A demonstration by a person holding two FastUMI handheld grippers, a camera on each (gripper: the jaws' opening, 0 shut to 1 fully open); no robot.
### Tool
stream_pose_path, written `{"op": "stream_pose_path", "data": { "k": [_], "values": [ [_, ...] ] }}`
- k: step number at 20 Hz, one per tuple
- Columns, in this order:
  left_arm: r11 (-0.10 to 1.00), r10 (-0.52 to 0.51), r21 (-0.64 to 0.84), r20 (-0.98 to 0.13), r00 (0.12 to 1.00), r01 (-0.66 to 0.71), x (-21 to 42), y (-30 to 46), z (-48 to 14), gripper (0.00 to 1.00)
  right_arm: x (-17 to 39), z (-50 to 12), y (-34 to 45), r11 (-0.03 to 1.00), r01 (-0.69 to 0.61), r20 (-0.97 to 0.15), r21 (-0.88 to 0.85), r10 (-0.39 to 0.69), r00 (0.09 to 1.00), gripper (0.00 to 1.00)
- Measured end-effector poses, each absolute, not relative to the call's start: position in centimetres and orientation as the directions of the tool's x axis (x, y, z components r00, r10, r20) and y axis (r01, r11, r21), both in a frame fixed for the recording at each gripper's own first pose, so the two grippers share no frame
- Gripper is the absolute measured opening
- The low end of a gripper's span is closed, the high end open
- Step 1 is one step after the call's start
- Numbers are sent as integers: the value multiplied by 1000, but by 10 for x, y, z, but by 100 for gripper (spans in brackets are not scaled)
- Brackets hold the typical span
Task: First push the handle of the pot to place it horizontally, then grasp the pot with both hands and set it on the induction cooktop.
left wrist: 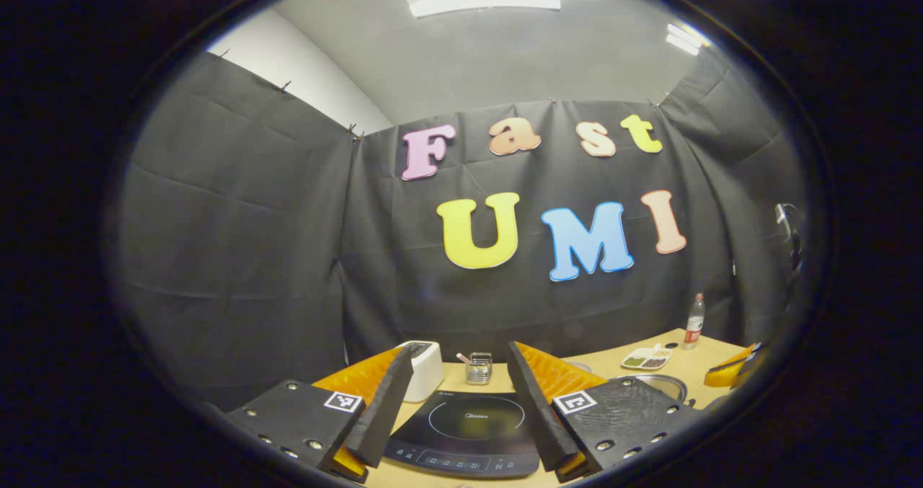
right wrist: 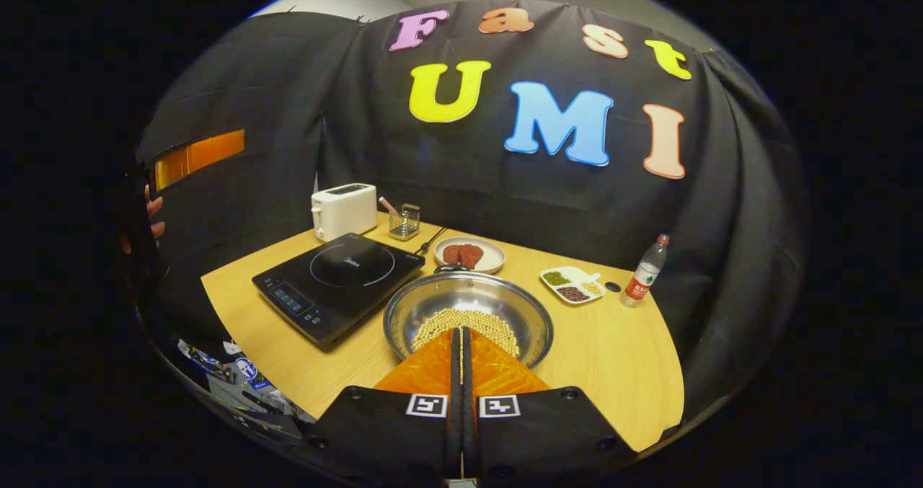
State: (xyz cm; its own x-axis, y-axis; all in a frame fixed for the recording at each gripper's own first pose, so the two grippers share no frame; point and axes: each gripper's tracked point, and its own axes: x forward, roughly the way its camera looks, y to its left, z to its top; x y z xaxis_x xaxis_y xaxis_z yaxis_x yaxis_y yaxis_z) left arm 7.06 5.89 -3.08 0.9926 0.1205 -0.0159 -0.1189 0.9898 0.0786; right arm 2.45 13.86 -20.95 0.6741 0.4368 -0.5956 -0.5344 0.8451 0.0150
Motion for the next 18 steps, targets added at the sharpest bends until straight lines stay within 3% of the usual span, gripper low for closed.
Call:
{"op": "stream_pose_path", "data": {
  "k": [2, 3, 5, 18],
  "values": [
    [986, 142, 90, -23, 990, -140, 74, 57, -33, 81, 24, -226, 141, 821, -570, -628, 26, 457, 630, 2],
    [984, 152, 95, -27, 988, -149, 74, 56, -33, 77, 24, -233, 142, 810, -586, -640, 34, 468, 610, 2],
    [981, 164, 106, -35, 986, -159, 78, 53, -35, 81, 24, -247, 144, 789, -613, -665, 43, 481, 572, 2],
    [950, 287, 146, -57, 956, -276, 72, 64, -40, 78, 6, -319, 148, 664, -740, -788, 104, 509, 346, 2]
  ]
}}
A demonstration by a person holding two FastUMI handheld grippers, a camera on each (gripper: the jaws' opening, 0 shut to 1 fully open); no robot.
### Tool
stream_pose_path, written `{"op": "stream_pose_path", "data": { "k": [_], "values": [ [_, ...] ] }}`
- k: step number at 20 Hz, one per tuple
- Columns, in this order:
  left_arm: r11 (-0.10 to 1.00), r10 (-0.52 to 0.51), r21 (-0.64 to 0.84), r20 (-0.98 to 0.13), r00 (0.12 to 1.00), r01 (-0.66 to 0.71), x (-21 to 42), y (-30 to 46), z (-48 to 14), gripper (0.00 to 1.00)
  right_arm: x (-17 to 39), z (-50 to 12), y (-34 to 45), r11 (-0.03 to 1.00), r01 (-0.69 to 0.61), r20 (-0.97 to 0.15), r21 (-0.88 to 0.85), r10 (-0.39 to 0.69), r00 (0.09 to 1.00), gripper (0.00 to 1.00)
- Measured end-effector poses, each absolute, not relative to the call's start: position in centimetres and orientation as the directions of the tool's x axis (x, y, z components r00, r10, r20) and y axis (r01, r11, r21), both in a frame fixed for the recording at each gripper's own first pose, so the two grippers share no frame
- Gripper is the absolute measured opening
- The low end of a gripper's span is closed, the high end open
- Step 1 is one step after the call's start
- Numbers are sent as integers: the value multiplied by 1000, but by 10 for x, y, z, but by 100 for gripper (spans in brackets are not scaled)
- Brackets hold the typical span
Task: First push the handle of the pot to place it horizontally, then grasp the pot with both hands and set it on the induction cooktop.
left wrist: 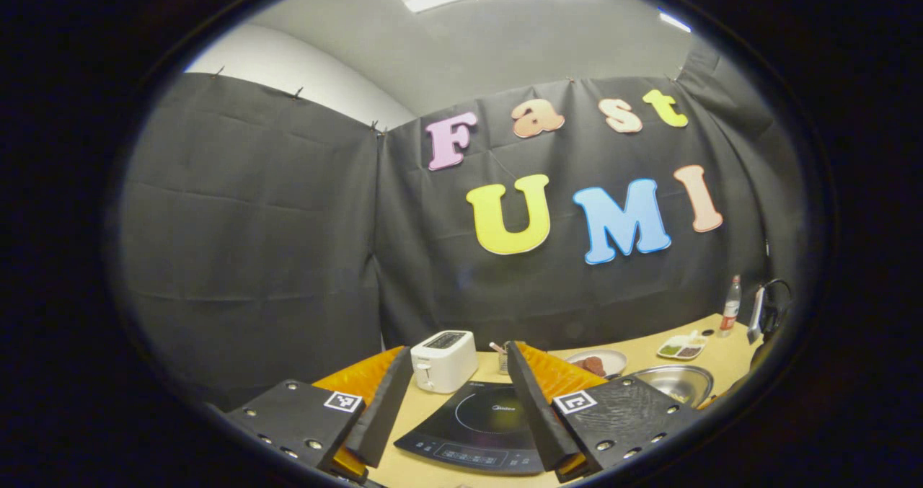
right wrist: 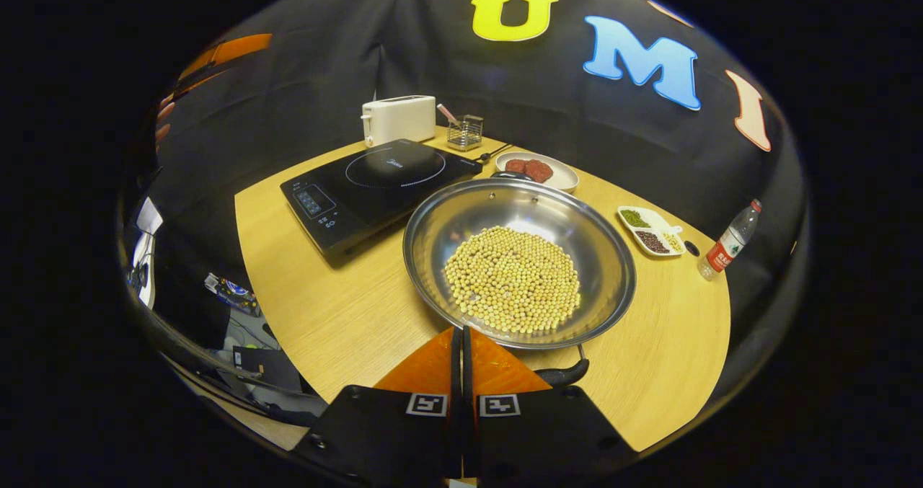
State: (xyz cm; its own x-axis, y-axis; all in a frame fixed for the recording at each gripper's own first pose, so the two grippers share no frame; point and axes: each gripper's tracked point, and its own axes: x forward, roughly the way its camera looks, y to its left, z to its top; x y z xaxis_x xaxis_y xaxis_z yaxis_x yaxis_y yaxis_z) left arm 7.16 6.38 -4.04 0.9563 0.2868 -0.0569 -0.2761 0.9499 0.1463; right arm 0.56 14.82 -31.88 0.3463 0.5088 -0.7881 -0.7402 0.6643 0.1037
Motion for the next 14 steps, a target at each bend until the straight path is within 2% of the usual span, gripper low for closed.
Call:
{"op": "stream_pose_path", "data": {
  "k": [9, 14],
  "values": [
    [928, 345, 172, -63, 936, -331, 67, 68, -43, 77, 5, -351, 149, 628, -767, -829, 132, 494, 262, 2],
    [925, 353, 175, -59, 934, -339, 74, 61, -42, 77, 8, -353, 144, 601, -789, -833, 126, 497, 245, 2]
  ]
}}
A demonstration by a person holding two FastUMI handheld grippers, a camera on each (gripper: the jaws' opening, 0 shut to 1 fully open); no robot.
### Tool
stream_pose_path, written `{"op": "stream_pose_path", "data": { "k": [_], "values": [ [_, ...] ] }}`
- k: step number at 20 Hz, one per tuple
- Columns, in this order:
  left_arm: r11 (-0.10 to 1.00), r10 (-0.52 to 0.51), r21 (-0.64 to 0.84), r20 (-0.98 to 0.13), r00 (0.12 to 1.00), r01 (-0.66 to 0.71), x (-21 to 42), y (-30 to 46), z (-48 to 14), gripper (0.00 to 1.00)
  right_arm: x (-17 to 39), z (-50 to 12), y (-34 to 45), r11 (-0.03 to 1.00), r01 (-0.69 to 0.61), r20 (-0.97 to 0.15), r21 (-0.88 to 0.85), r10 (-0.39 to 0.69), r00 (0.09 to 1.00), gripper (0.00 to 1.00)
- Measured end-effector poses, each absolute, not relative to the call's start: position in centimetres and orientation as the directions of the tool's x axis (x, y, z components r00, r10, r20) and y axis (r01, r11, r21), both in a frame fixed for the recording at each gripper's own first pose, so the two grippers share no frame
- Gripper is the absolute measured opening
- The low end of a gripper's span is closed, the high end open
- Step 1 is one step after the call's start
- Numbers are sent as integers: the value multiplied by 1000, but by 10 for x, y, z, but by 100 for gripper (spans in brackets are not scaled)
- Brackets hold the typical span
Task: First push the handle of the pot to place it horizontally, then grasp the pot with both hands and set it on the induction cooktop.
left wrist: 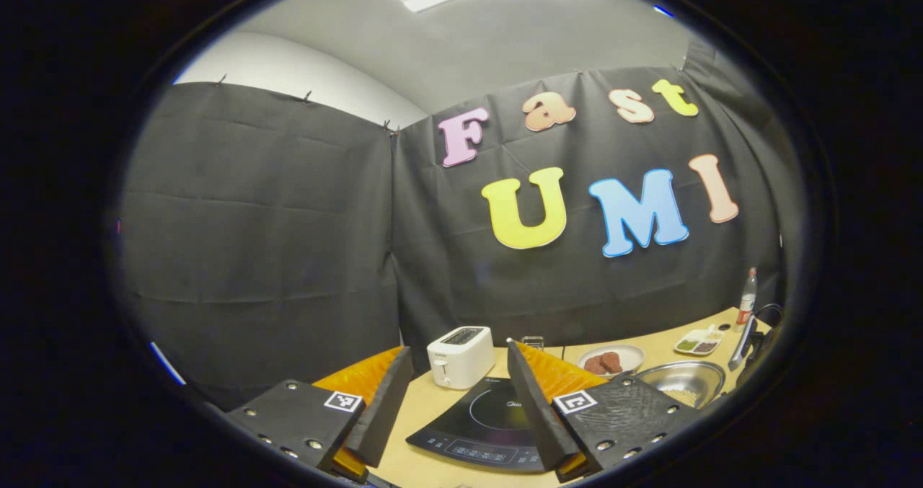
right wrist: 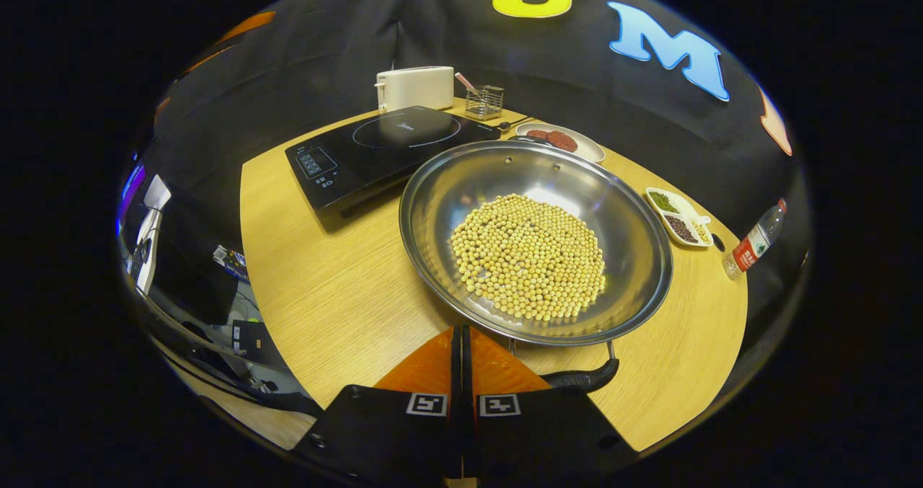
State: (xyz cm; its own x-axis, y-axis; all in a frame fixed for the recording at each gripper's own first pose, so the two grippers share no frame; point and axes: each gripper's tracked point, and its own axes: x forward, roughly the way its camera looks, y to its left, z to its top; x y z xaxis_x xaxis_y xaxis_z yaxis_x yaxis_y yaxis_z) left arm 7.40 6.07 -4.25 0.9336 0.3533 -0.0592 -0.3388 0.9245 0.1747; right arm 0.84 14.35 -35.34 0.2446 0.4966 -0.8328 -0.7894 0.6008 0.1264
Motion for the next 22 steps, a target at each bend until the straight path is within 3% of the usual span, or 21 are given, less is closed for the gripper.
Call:
{"op": "stream_pose_path", "data": {
  "k": [9, 22],
  "values": [
    [937, 323, 166, -70, 944, -308, 89, 34, -48, 81, 34, -360, 111, 654, -751, -847, 94, 449, 285, 2],
    [940, 312, 172, -86, 946, -294, 94, 9, -54, 78, 68, -366, 68, 755, -656, -861, 23, 349, 371, 2]
  ]
}}
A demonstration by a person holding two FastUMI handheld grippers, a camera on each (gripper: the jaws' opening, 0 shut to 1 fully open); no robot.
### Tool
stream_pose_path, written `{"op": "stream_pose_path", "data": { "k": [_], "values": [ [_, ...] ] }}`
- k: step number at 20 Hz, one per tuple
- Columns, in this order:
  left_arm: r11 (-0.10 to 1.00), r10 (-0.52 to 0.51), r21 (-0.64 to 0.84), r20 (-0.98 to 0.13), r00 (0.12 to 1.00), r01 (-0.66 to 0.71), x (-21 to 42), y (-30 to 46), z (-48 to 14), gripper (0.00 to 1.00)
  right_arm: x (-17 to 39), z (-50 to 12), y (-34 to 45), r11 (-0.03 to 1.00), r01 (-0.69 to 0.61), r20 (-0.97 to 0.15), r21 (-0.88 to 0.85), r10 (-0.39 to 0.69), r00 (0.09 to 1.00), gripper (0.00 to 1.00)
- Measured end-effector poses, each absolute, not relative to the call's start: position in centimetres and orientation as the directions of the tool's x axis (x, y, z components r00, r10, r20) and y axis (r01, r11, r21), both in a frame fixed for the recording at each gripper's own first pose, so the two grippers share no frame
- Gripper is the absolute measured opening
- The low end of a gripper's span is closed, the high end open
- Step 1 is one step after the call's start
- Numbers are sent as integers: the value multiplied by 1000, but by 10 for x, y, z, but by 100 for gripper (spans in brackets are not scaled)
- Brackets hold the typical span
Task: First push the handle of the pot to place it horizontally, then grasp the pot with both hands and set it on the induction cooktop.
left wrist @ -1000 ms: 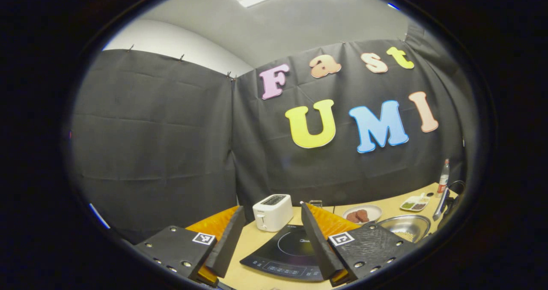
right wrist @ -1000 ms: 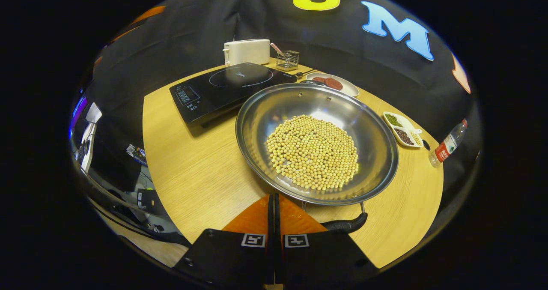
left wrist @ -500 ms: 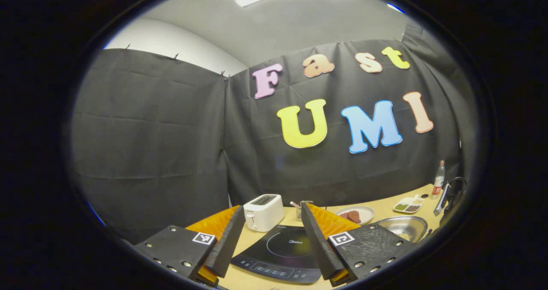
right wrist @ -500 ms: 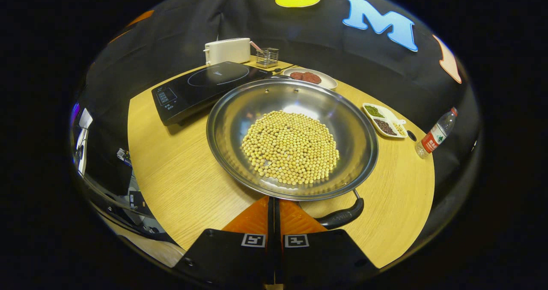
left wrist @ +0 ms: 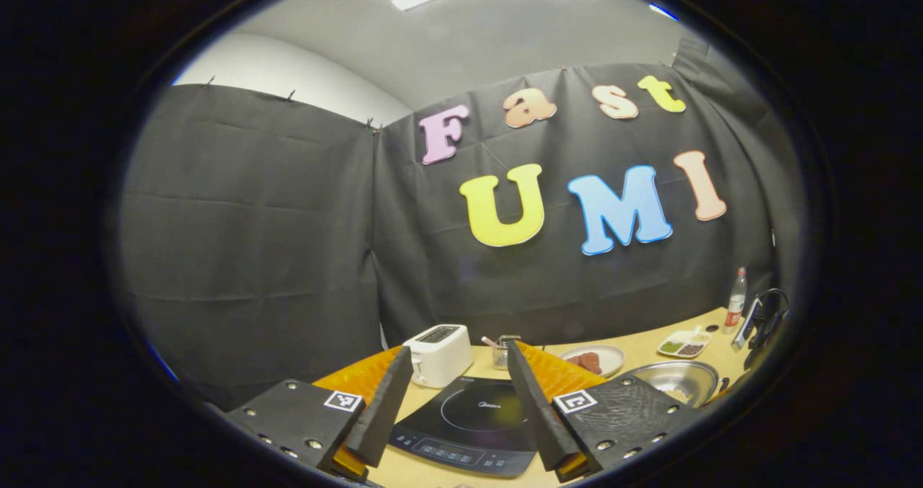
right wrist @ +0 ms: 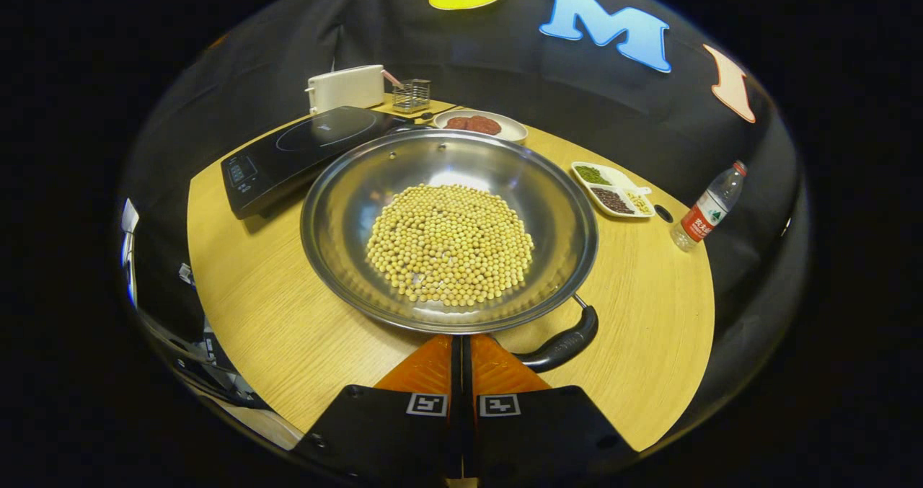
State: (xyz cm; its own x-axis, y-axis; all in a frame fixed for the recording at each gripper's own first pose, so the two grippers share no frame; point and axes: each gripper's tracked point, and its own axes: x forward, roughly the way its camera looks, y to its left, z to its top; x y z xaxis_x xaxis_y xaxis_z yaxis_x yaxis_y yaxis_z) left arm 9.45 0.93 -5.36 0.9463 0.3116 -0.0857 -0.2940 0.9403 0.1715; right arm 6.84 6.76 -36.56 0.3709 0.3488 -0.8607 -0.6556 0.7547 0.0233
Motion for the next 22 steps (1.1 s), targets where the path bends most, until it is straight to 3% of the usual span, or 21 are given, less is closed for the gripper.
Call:
{"op": "stream_pose_path", "data": {
  "k": [18, 22],
  "values": [
    [940, 307, 189, -110, 945, -283, 103, -13, -61, 78, 139, -370, 26, 885, -464, -821, -34, 240, 518, 2],
    [951, 268, 196, -138, 953, -239, 116, -37, -73, 78, 155, -336, 20, 911, -412, -721, 12, 293, 628, 2]
  ]
}}
